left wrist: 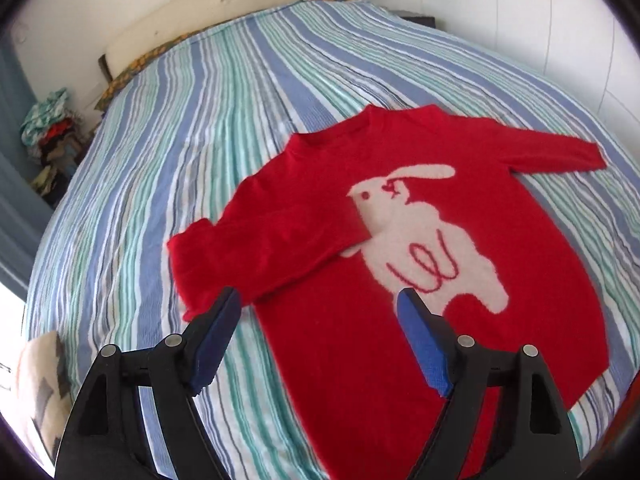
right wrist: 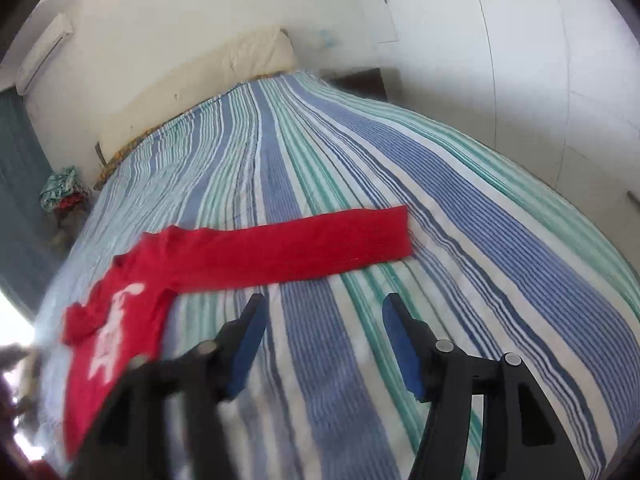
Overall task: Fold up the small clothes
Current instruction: 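Grasp the cuff of the other sleeve with the left gripper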
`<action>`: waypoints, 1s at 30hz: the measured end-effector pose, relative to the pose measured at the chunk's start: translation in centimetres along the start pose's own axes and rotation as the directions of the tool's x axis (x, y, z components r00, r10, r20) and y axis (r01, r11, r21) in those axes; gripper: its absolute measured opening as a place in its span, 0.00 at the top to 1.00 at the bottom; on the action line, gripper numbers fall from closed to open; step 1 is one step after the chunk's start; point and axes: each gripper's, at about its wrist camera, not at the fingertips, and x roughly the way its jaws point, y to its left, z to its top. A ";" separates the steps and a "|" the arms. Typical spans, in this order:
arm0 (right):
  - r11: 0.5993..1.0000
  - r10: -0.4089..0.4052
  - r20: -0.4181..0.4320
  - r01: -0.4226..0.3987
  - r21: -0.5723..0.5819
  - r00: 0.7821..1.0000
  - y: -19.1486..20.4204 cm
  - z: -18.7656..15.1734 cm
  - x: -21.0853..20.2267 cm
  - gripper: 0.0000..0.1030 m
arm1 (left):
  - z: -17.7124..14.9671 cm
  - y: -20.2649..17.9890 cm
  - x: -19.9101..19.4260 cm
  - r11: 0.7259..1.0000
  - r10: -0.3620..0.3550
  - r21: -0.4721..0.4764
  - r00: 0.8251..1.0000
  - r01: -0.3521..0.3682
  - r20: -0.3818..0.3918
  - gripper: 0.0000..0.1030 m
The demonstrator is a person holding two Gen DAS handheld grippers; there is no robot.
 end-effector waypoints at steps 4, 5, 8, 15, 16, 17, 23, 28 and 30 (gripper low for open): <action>0.999 0.033 -0.020 -0.033 -0.029 0.999 3.2 -5.4 -0.5 0.37 | 1.7 -2.2 7.3 0.994 0.025 0.109 0.994 -0.013 -0.107 0.31; 0.998 0.040 -0.065 -0.043 -0.040 0.997 4.2 -5.7 0.3 0.38 | 1.9 -2.5 8.5 0.991 0.044 0.129 0.993 -0.030 -0.109 0.31; 0.991 0.080 -0.060 -0.085 -0.101 0.995 5.5 -5.8 0.5 0.38 | 2.6 -2.8 11.1 0.987 0.091 0.141 0.990 -0.076 -0.104 0.32; 0.982 0.074 -0.104 -0.090 -0.166 0.992 6.7 -7.1 2.3 0.38 | 3.3 -2.0 13.2 0.998 0.047 0.037 0.993 -0.043 -0.110 0.97; 0.980 0.073 -0.099 -0.090 -0.177 0.992 7.0 -7.2 2.2 0.38 | 3.5 -0.8 12.3 0.999 0.024 -0.036 0.996 -0.027 -0.083 0.97; 0.977 0.074 -0.091 -0.091 -0.191 0.993 7.2 -7.2 2.0 0.38 | 3.7 0.7 11.0 0.994 0.023 -0.106 0.998 -0.028 -0.051 0.97; 0.962 0.066 -0.040 -0.074 -0.263 0.997 8.4 -7.1 1.1 0.38 | -1.4 15.5 1.1 0.828 0.133 -0.556 0.988 -0.068 0.078 0.97; 0.963 0.085 -0.053 -0.095 -0.250 0.995 8.1 -7.2 1.1 0.38 | -11.4 26.5 -1.2 0.606 0.267 -0.760 0.960 -0.236 -0.086 0.97; 0.964 0.085 -0.056 -0.096 -0.248 0.995 8.1 -7.3 1.1 0.37 | -14.9 28.3 -1.2 0.544 0.285 -0.789 0.947 -0.285 -0.145 0.97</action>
